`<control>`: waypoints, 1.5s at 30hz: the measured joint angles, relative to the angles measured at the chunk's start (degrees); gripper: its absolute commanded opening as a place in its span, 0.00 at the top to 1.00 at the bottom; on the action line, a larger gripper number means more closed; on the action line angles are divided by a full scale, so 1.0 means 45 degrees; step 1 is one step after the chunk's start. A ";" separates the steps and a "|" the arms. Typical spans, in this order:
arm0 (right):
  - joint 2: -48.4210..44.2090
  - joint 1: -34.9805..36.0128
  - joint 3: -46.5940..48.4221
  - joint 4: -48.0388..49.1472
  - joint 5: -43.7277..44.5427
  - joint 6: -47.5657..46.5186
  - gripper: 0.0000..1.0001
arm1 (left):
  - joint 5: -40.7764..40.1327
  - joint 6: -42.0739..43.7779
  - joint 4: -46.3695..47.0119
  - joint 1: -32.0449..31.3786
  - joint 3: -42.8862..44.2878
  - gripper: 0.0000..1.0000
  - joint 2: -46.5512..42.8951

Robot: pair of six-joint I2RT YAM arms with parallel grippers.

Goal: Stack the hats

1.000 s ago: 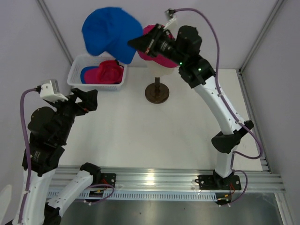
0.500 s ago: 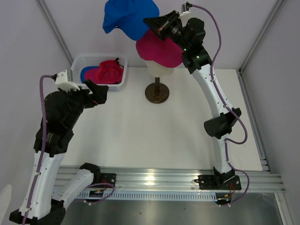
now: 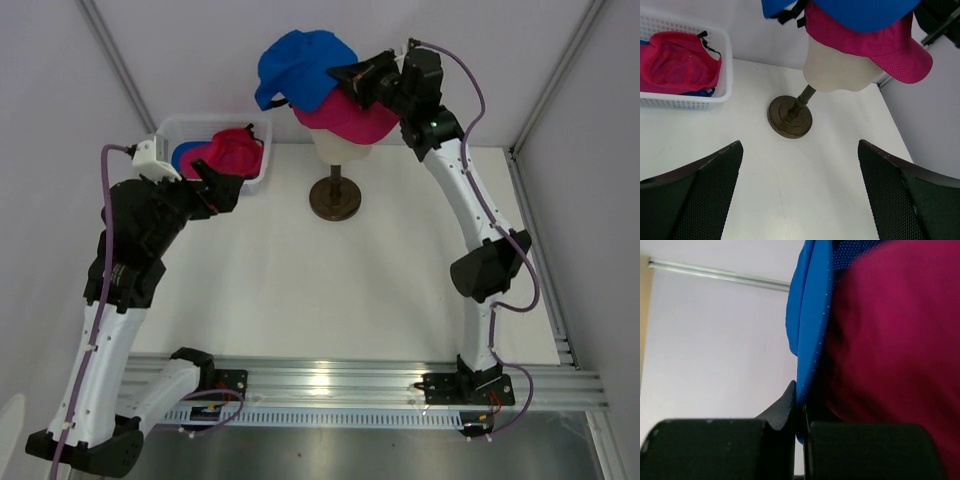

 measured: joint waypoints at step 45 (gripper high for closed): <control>-0.9010 -0.3138 -1.4129 0.3623 -0.1938 0.0311 1.00 | 0.2361 -0.0879 0.1671 0.0097 -0.0505 0.00 0.2312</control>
